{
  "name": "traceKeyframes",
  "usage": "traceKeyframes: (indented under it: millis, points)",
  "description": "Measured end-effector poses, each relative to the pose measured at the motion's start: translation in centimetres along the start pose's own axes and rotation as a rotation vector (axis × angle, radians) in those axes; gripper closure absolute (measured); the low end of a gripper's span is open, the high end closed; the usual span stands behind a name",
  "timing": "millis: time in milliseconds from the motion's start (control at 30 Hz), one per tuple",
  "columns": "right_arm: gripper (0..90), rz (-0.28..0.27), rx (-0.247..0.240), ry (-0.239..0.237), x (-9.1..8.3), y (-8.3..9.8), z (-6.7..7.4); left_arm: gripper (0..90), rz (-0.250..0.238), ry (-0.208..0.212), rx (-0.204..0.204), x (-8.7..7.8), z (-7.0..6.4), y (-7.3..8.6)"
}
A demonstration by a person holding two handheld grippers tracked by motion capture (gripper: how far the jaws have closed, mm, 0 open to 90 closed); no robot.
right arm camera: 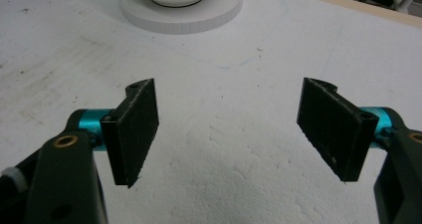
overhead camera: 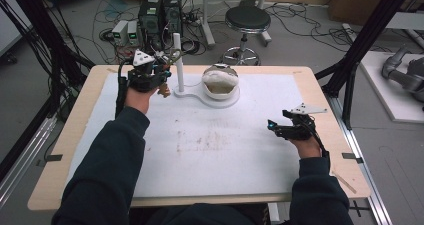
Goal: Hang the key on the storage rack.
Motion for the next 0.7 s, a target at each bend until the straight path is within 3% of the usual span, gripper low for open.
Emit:
traceKeyframes:
  millis: [300, 500, 567, 600, 667, 700]
  points:
    - [24.7, 0.002, -0.005, -0.002, 0.0, 0.0, 0.0, 69.7, 0.056, -0.001, 0.002, 1.5, -0.2, 1.0]
    - [24.7, 0.0, -0.002, -0.004, 0.0, 0.1, 0.0, 65.8, 0.071, 0.037, -0.045, 1.7, 0.0, 2.1]
    - [24.7, 0.002, -0.001, -0.003, 0.0, 0.1, 0.0, 56.2, 0.06, 0.055, -0.06, 1.6, 0.0, 2.3]
    - [24.7, 0.002, -0.001, -0.003, 0.0, 0.1, 0.0, 56.2, 0.054, 0.07, -0.075, 1.5, 0.2, 2.6]
    - [24.8, 0.001, -0.001, -0.003, -0.1, 0.1, 0.0, 43.6, 0.05, 0.092, -0.106, 1.2, 0.5, 3.2]
    - [24.7, -0.001, 0.001, -0.007, -0.1, 0.1, 0.0, 37.5, 0.02, 0.106, -0.127, 0.6, 0.9, 3.8]
Point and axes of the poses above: each handheld gripper's, and its own axes: x roughly forward along the jaws, y roughly out of its underside, z roughly to its left, the point moved 2 cm from there along x, roughly forward along the jaws, and after that the axes turned 6 degrees about x, right-handed, at the moved point
